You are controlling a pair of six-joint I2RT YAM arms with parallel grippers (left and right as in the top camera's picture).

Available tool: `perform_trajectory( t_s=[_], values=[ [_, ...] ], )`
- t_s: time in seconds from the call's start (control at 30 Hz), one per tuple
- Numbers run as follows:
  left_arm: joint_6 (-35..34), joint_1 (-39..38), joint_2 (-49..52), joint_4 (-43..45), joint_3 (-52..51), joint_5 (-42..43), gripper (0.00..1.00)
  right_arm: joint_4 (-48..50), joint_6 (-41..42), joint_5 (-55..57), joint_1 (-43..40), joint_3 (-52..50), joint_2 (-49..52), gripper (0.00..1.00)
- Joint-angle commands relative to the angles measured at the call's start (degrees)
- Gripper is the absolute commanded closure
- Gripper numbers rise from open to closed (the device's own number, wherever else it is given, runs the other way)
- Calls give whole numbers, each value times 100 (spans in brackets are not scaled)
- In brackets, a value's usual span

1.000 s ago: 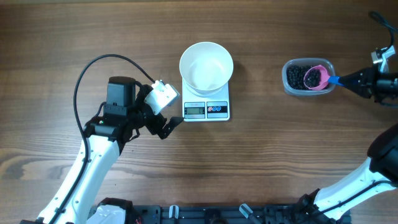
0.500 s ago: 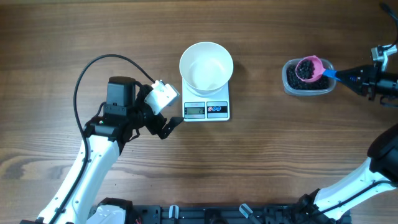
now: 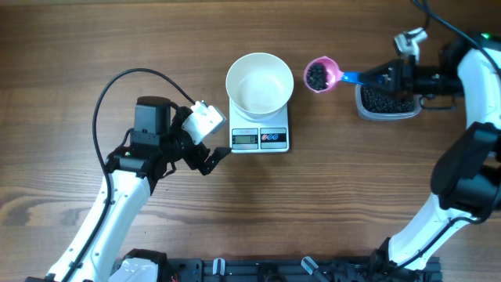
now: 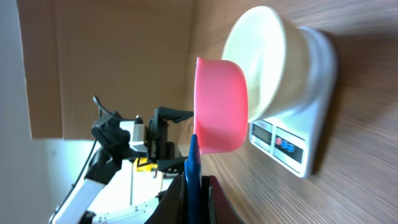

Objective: Scoop item into bowl and weigh 150g on scale
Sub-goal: 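Lift the filled scoop with right gripper and carry it over the bowl, then tip the scoop with right gripper to pour beans into the bowl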

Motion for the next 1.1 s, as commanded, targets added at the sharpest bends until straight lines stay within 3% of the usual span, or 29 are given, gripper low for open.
perform_trajectory(
  t_s=[0.0,0.07,0.2,0.43,0.67,1.07],
  values=[
    [-37,22,15,13,-35,7,0,0,251,-354,413,455,72,95],
    [-37,22,15,13,-35,7,0,81,461,-286,629,614,37,95],
    [-37,22,15,13,-35,7,0,1152,1952,540,1191,686,-203,95],
    [-37,22,15,13,-35,7,0,2518,3591,2076,2002,686,-455,96],
    [-37,22,15,13,-35,7,0,2929,3963,3783,2809,949,-529,96],
    [-37,22,15,13,-35,7,0,2695,3943,6996,4197,1631,-634,95]
  ],
)
